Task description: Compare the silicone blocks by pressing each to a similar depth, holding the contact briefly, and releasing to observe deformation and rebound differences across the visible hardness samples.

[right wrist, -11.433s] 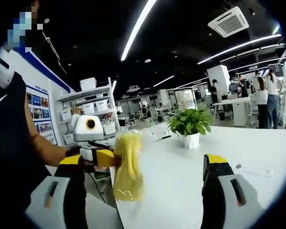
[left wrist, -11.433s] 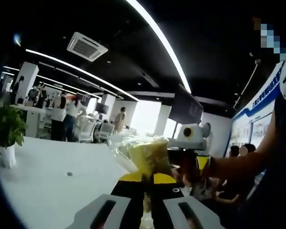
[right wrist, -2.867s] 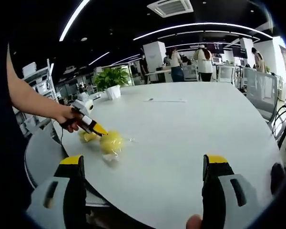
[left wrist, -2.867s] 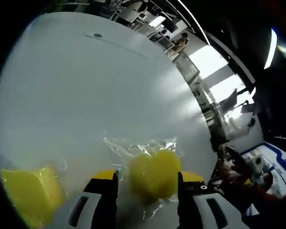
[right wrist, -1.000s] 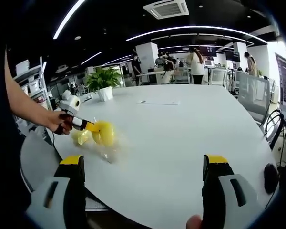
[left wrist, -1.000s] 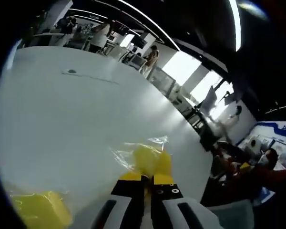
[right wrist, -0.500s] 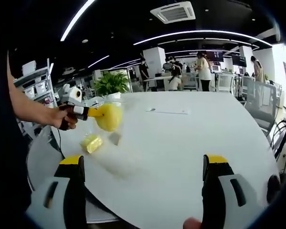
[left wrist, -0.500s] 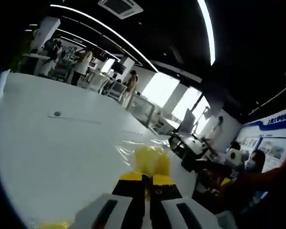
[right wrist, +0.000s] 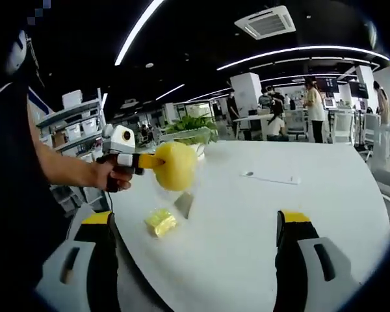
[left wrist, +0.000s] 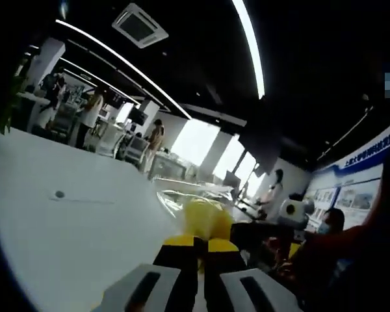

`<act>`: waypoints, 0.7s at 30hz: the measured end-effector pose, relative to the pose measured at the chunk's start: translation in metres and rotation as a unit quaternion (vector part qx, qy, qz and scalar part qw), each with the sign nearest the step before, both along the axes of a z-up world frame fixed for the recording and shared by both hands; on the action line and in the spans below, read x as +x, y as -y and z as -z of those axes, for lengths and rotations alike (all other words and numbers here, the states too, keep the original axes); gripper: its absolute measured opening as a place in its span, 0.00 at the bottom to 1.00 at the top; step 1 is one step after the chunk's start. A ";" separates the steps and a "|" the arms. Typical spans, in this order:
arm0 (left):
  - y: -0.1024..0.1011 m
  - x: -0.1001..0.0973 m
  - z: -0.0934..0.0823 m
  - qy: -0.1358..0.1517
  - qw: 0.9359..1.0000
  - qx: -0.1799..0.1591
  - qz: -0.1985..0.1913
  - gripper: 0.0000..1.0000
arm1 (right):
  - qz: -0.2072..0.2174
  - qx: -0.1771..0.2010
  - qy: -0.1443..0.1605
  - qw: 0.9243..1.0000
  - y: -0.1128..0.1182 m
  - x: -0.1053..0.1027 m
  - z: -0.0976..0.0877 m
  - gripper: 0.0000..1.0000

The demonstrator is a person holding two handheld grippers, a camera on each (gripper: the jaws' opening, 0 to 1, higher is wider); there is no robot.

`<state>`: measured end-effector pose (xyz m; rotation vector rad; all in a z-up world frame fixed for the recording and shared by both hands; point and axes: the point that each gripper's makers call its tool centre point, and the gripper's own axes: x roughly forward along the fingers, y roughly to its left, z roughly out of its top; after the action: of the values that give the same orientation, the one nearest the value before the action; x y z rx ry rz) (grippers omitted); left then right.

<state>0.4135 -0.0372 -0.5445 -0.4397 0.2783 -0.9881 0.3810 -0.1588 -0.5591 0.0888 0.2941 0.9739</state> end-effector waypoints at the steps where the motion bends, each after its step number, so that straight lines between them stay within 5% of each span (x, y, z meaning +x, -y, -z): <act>1: 0.000 -0.002 -0.003 0.003 1.000 0.000 0.001 0.00 | -0.004 0.008 0.003 1.000 -0.003 0.001 -0.005 0.96; 6: 0.001 -0.010 -0.018 0.017 1.000 -0.006 0.007 0.00 | -0.041 0.043 0.005 0.998 -0.024 0.008 -0.039 0.96; 8: 0.003 -0.016 -0.023 0.019 1.000 -0.011 0.008 0.00 | -0.071 0.058 -0.003 0.996 -0.034 0.007 -0.048 0.86; 10: 0.005 -0.022 -0.024 0.020 1.000 -0.011 0.010 0.00 | -0.086 0.057 -0.020 0.995 -0.040 0.006 -0.047 0.74; 13: 0.006 -0.026 -0.025 0.020 1.000 -0.013 0.009 0.00 | -0.092 0.046 -0.007 0.995 -0.052 0.010 -0.047 0.77; 21: 0.009 -0.038 -0.031 0.021 1.000 -0.004 0.012 0.00 | -0.135 0.038 -0.025 0.990 -0.074 0.003 -0.036 0.62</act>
<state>0.3750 -0.0463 -0.5136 -0.4241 0.2432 -1.0219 0.3844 -0.0847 -0.5229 0.1452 0.3211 1.2530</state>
